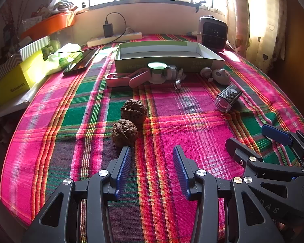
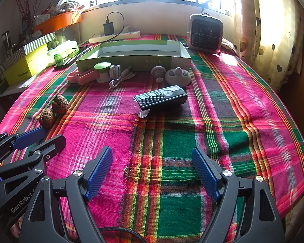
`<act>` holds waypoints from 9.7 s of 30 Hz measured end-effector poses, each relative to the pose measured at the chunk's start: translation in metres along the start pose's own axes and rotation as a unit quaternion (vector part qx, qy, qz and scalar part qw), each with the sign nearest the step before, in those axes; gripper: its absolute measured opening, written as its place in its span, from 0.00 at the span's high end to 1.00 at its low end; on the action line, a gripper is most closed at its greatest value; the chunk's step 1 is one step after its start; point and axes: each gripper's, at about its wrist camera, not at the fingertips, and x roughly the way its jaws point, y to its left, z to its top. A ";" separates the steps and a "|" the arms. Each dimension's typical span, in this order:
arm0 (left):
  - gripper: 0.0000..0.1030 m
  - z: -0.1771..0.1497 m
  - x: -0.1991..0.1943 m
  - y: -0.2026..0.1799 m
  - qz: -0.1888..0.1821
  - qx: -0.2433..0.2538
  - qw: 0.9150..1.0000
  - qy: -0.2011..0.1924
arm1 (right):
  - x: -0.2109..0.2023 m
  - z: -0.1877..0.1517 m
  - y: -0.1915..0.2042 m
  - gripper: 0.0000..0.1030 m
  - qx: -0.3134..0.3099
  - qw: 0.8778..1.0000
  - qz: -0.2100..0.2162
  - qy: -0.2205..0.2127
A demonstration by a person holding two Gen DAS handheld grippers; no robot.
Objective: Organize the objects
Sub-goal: 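Move the left tool to a walnut while the right tool approaches the black device, then close the left tool on the walnut while the right tool grasps the black device, then carry the walnut with the left tool while the right tool carries the device over the tray, then open the left tool to drop the walnut while the right tool releases the device, then withdraw both tools from the tray toward the remaining objects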
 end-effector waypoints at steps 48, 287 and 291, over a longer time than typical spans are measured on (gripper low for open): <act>0.60 0.012 0.008 0.041 -0.040 -0.009 0.999 -0.008 | 0.007 0.007 0.000 0.22 -0.008 1.000 0.012 0.007; 0.63 0.073 0.033 0.058 -0.114 0.008 0.993 0.010 | 0.041 0.093 -0.038 0.53 0.002 0.998 0.055 -0.021; 0.63 0.067 0.032 0.059 -0.119 0.009 0.993 0.017 | 0.043 0.087 -0.044 0.53 0.010 0.999 0.050 -0.014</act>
